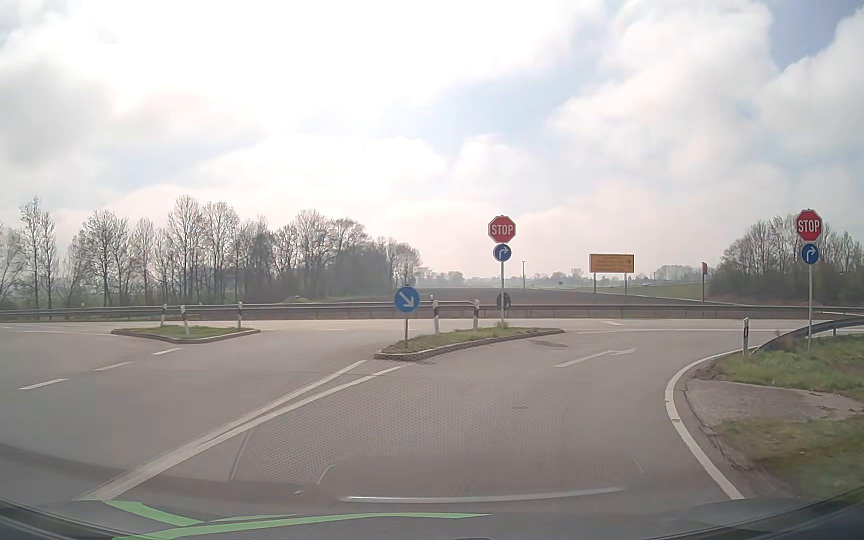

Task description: Follow the waypoints while adhering to traffic rules and regulations

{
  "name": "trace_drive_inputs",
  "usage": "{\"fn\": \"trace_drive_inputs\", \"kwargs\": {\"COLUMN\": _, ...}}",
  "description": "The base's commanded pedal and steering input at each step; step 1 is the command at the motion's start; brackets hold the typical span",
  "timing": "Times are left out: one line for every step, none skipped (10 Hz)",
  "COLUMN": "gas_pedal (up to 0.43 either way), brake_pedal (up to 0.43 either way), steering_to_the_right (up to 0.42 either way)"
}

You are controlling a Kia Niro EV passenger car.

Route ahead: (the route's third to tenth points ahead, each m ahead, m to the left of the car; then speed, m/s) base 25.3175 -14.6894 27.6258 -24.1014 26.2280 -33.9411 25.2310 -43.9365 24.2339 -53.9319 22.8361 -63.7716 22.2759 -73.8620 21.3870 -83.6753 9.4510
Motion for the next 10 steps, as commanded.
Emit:
{"fn": "trace_drive_inputs", "kwargs": {"gas_pedal": 0.0, "brake_pedal": 0.25, "steering_to_the_right": 0.155}}
{"fn": "trace_drive_inputs", "kwargs": {"gas_pedal": 0.0, "brake_pedal": 0.25, "steering_to_the_right": 0.156}}
{"fn": "trace_drive_inputs", "kwargs": {"gas_pedal": 0.0, "brake_pedal": 0.25, "steering_to_the_right": 0.157}}
{"fn": "trace_drive_inputs", "kwargs": {"gas_pedal": 0.0, "brake_pedal": 0.25, "steering_to_the_right": 0.159}}
{"fn": "trace_drive_inputs", "kwargs": {"gas_pedal": 0.0, "brake_pedal": 0.244, "steering_to_the_right": 0.161}}
{"fn": "trace_drive_inputs", "kwargs": {"gas_pedal": 0.0, "brake_pedal": 0.244, "steering_to_the_right": 0.165}}
{"fn": "trace_drive_inputs", "kwargs": {"gas_pedal": 0.0, "brake_pedal": 0.244, "steering_to_the_right": 0.171}}
{"fn": "trace_drive_inputs", "kwargs": {"gas_pedal": 0.0, "brake_pedal": 0.244, "steering_to_the_right": 0.174}}
{"fn": "trace_drive_inputs", "kwargs": {"gas_pedal": 0.0, "brake_pedal": 0.244, "steering_to_the_right": 0.178}}
{"fn": "trace_drive_inputs", "kwargs": {"gas_pedal": 0.0, "brake_pedal": 0.25, "steering_to_the_right": 0.184}}
